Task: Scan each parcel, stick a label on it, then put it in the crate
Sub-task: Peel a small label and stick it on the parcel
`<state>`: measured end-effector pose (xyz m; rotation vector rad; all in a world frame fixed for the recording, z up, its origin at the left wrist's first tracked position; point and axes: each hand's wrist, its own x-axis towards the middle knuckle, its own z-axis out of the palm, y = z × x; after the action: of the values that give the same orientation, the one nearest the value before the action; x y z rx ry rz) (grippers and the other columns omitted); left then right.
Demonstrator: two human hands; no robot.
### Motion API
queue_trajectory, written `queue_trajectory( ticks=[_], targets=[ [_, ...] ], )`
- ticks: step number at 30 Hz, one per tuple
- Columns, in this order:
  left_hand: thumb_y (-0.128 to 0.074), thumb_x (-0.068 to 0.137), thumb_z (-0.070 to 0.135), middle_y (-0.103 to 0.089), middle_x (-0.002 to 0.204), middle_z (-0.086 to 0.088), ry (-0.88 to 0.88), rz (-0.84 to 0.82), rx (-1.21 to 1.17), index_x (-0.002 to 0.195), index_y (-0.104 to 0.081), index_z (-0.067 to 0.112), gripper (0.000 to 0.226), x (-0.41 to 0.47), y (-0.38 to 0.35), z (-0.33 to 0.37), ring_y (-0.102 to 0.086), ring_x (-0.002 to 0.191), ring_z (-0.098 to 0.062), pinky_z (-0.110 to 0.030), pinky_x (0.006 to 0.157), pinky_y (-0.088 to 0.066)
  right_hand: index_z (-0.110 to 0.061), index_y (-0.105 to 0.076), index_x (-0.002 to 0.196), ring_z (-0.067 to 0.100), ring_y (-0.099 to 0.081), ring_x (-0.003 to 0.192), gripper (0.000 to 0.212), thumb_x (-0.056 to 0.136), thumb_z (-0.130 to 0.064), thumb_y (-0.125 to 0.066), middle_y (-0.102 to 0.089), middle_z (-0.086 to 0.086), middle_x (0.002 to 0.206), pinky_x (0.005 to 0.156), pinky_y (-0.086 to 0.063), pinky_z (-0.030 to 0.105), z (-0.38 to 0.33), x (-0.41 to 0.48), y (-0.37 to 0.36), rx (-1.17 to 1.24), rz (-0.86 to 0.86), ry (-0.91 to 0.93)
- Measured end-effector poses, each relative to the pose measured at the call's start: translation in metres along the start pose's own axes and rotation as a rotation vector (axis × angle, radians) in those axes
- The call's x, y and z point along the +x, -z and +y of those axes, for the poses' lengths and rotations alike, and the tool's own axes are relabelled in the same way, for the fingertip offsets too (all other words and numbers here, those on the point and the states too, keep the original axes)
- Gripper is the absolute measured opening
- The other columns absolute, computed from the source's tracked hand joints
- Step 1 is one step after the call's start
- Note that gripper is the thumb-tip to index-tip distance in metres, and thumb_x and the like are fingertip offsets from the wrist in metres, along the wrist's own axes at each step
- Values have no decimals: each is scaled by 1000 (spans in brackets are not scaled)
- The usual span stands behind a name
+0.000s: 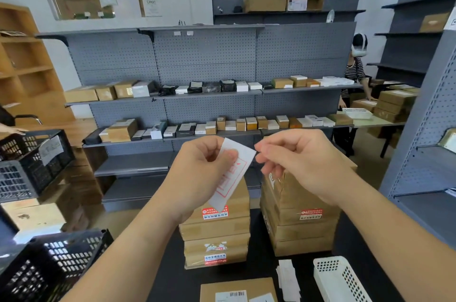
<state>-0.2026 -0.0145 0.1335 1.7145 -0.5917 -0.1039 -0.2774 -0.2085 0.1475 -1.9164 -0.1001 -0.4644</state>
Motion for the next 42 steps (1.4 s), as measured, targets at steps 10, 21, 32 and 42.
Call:
queue_trajectory(
  ticks=[10, 21, 32, 42],
  targets=[
    [-64, 98, 17, -76, 85, -11, -21, -39, 98, 88, -76, 20, 16, -3, 3, 10, -70, 75, -32, -46, 70, -57, -11, -79, 91, 15, -74, 70, 13, 96, -13, -66, -78, 3, 79, 60, -51, 14, -7, -3, 3, -138, -77, -26],
    [-63, 98, 17, -76, 82, -5, -30, -62, 137, 89, -75, 21, 15, -8, 4, 17, -68, 68, -15, -32, 62, -52, -12, -77, 89, 11, -71, 66, 14, 96, -10, -66, -77, 3, 78, 59, -50, 13, -11, -7, 2, -142, -87, -9],
    [-76, 87, 10, -68, 84, 17, -193, 103, 150, 105, -66, 28, 28, -5, -1, 15, -58, 76, -7, -18, 68, -48, -3, -75, 86, 6, -64, 57, 17, 96, -2, -62, -73, 4, 69, 56, -49, 13, -2, -5, -5, -26, -3, 7],
    [-83, 80, 9, -65, 77, 15, -513, 282, 310, 81, -76, 22, 15, -15, -26, 11, -55, 74, -2, -8, 67, -39, -7, -75, 86, 5, -64, 58, 16, 95, -3, -63, -71, -2, 66, 58, -50, 14, 8, -2, -15, 78, 65, 90]
  ],
)
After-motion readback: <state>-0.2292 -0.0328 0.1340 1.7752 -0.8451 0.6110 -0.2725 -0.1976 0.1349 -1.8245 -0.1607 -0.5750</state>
